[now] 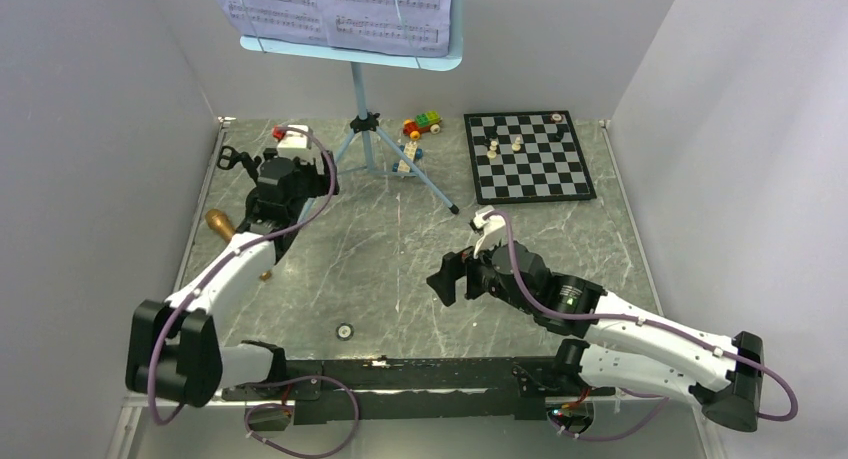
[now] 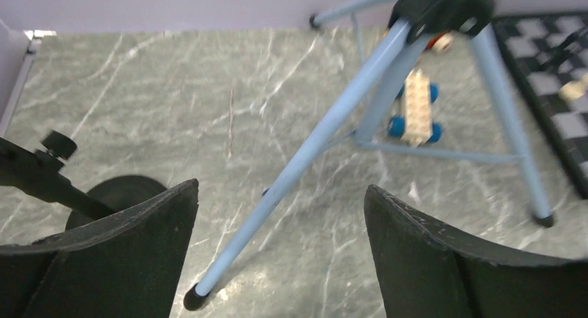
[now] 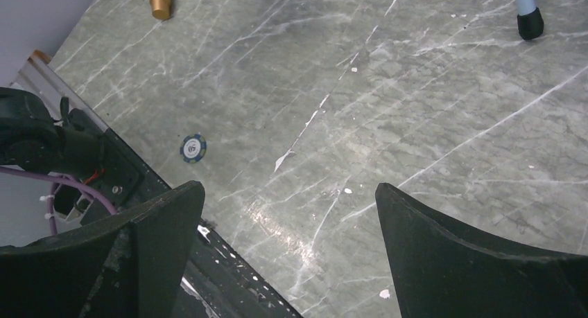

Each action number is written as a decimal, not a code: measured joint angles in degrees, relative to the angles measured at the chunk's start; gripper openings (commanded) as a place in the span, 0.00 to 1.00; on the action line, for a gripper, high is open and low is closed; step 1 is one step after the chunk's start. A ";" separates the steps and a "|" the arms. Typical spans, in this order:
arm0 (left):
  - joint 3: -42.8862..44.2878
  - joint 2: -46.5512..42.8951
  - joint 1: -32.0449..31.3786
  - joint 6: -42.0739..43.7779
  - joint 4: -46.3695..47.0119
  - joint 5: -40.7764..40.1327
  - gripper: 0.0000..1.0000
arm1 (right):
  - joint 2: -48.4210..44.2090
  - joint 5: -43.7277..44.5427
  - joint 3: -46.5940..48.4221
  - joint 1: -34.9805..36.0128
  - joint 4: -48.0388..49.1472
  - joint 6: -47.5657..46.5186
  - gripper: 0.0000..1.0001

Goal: Pack up the instrument practice props

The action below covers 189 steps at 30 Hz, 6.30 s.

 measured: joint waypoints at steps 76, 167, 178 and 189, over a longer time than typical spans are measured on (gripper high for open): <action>5.29 20.26 -1.62 7.96 -0.09 -1.22 0.00 | 64.11 4.39 29.62 -25.16 22.82 -25.09 0.22; -17.38 -10.38 -39.47 -16.79 -12.96 -30.40 0.00 | 26.56 22.21 -4.22 -4.15 -1.07 -5.40 0.00; -19.50 -15.87 -39.74 -20.98 -17.14 -32.28 0.00 | 30.71 22.73 -2.58 -4.68 3.17 -8.22 0.00; -21.70 -20.79 -39.91 -26.23 -20.57 -35.04 0.00 | 34.29 17.94 -2.21 -8.70 13.42 -15.13 0.00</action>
